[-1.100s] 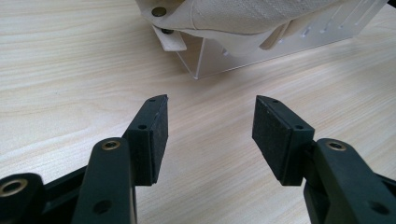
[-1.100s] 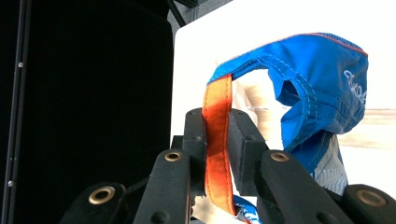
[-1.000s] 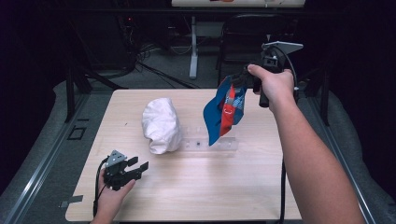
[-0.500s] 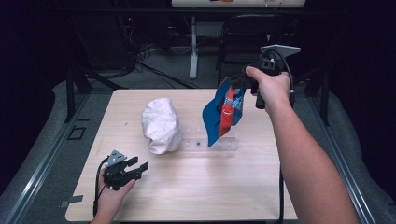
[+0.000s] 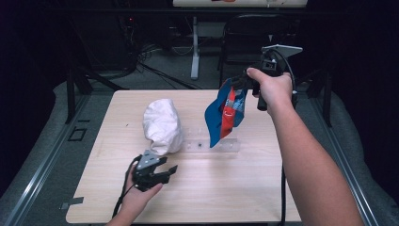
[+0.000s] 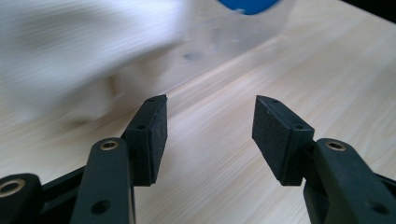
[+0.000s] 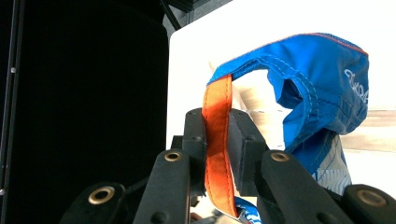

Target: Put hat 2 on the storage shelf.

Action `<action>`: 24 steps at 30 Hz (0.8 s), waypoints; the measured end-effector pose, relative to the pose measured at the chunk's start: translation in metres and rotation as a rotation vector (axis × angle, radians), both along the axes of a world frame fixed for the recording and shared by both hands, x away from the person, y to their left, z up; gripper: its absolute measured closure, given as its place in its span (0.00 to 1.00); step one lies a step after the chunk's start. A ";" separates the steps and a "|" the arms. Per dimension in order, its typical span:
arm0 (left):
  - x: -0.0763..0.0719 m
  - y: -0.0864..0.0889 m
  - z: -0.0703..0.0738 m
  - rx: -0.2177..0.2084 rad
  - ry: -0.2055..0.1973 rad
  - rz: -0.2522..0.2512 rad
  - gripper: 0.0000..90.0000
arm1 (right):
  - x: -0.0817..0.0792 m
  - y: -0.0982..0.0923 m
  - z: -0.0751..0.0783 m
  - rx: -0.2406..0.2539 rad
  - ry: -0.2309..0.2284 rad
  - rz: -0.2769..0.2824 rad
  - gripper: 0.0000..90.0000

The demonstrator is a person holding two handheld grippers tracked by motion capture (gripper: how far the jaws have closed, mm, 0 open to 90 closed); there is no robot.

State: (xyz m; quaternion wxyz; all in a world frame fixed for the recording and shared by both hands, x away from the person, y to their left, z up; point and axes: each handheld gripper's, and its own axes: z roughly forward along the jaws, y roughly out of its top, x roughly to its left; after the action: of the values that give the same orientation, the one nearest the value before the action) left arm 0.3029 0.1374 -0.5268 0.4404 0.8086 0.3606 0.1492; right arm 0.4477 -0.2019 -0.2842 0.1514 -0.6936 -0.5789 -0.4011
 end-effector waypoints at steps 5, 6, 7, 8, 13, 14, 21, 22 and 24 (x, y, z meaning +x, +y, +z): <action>0.017 -0.041 0.007 -0.017 -0.001 -0.046 0.52 | 0.000 0.003 0.000 0.001 0.002 0.023 0.87; 0.020 -0.048 0.008 -0.025 0.003 -0.052 0.53 | 0.000 0.004 0.000 -0.001 0.004 0.028 0.87; 0.023 -0.054 0.009 -0.034 0.005 -0.058 0.53 | -0.001 0.005 0.000 -0.001 0.002 0.029 0.87; 0.026 -0.060 0.010 -0.033 0.006 -0.059 0.54 | -0.001 0.005 0.000 0.001 0.002 0.034 0.87; 0.036 -0.085 0.012 -0.031 -0.025 -0.047 0.57 | 0.000 0.008 -0.002 -0.006 0.004 0.051 0.87; 0.038 -0.089 0.012 -0.029 -0.029 -0.047 0.57 | 0.000 0.009 -0.002 -0.006 0.005 0.053 0.87; 0.048 -0.115 0.010 0.031 -0.065 -0.023 0.69 | -0.001 0.006 -0.002 0.001 0.006 0.055 0.87; 0.049 -0.116 0.011 0.030 -0.064 -0.024 0.73 | -0.002 0.005 -0.001 0.002 0.004 0.057 0.87; 0.050 -0.115 0.013 0.033 -0.077 -0.017 0.85 | -0.003 0.003 0.000 0.003 0.000 0.056 0.87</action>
State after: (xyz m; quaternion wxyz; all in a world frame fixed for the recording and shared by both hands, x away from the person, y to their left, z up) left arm 0.3532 0.0222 -0.5139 0.4416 0.8124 0.3340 0.1827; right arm 0.4445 -0.1987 -0.2842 0.1636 -0.6769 -0.5974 -0.3977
